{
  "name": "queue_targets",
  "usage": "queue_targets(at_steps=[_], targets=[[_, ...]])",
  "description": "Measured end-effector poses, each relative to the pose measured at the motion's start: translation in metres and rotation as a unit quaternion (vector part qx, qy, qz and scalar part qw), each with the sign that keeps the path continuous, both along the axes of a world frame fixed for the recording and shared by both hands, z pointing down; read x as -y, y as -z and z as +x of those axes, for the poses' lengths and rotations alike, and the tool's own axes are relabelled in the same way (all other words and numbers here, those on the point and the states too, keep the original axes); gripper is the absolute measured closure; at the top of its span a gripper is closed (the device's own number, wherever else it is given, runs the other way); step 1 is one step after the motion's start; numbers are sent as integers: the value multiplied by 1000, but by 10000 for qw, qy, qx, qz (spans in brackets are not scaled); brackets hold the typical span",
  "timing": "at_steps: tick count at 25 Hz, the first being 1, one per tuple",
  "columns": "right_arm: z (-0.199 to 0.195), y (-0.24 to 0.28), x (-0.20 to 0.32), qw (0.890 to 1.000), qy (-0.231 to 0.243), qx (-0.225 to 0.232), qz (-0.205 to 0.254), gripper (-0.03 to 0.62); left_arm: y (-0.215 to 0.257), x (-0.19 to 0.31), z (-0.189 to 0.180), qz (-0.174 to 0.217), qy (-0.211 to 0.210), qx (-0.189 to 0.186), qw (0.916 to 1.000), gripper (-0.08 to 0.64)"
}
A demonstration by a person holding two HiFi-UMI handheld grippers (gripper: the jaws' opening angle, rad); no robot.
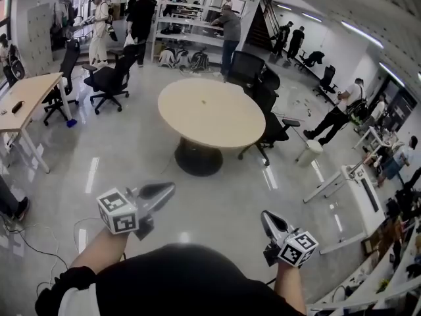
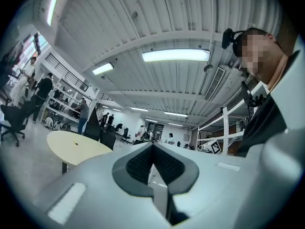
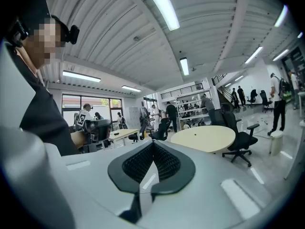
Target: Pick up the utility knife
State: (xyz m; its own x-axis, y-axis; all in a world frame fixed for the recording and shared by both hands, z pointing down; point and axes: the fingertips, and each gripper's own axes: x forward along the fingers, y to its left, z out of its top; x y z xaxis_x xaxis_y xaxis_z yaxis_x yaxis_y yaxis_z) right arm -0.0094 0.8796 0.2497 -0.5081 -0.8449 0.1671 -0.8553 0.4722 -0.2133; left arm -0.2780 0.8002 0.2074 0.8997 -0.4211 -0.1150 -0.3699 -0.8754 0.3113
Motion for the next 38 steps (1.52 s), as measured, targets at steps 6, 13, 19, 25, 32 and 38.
queue_targets(at_steps=[6,13,19,25,32,38], targets=[[-60,6,76,9999,46,-4,96,577,5,66,-66,183,118,16,9998,563],[-116,2,142,9999,123,-47,15,577,-3,128,-127,64,240,-35,9997,563],[-138,-3,181,9996,234,-105,-142,577,-16,152,-151,-67,295,-78,9995,563],[-148,-7,229,9983,545,-109,-192,577,-29,183,-161,-222,590,19,9980,563],[-104,-20,296,9960,881,73,-146,577,-32,225,-121,-169,944,199,9952,563],[-30,-8,357,9922,1236,120,-58,577,-9,271,-49,-110,1297,135,9914,563]])
